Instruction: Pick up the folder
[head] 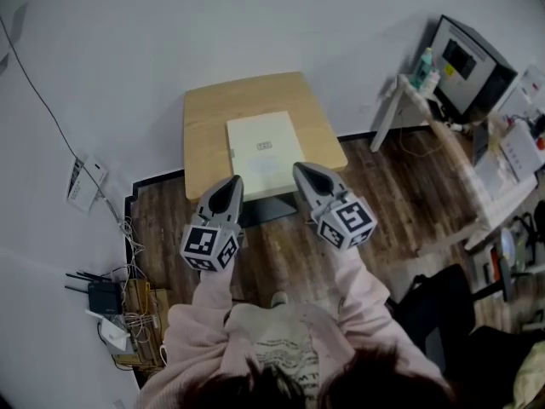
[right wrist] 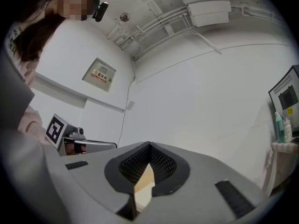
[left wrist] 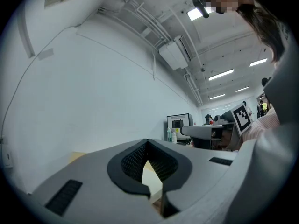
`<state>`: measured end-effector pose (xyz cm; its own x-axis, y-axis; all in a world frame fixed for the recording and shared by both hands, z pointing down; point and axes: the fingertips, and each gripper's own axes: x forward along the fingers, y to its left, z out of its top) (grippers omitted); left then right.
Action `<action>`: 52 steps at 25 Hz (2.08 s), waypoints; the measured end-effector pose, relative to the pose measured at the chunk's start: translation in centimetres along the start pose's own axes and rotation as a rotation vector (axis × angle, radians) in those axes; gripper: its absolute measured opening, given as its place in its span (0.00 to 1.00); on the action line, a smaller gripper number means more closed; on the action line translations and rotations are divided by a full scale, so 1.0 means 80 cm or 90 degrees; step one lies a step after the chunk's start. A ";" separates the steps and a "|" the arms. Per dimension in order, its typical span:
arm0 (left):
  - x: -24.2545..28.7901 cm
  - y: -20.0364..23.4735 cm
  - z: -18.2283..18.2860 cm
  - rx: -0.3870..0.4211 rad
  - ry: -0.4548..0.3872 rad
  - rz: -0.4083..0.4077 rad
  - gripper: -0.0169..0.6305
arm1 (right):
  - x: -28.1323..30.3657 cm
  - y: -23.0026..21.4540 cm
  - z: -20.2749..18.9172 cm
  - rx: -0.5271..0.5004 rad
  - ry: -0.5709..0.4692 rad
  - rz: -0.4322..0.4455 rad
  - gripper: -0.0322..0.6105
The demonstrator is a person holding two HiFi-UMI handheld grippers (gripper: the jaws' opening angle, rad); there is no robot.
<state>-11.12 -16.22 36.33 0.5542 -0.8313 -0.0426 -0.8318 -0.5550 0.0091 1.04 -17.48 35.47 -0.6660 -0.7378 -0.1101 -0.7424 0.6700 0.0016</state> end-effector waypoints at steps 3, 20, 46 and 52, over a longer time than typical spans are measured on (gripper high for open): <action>0.010 0.007 -0.006 -0.002 0.006 -0.005 0.02 | 0.009 -0.006 -0.006 0.007 0.009 -0.001 0.06; 0.049 0.031 -0.049 -0.037 0.068 0.019 0.02 | 0.057 -0.044 -0.051 0.036 0.079 0.045 0.06; 0.087 0.053 -0.168 -0.193 0.276 0.094 0.02 | 0.066 -0.113 -0.166 0.112 0.303 0.114 0.06; 0.071 0.064 -0.186 -0.262 0.285 0.100 0.02 | 0.056 -0.123 -0.193 0.157 0.361 0.097 0.06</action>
<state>-11.80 -24.25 51.02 0.4596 -0.7865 0.4126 -0.8736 -0.3168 0.3694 4.29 -28.64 50.28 -0.7476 -0.5170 0.4170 -0.6432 0.7201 -0.2604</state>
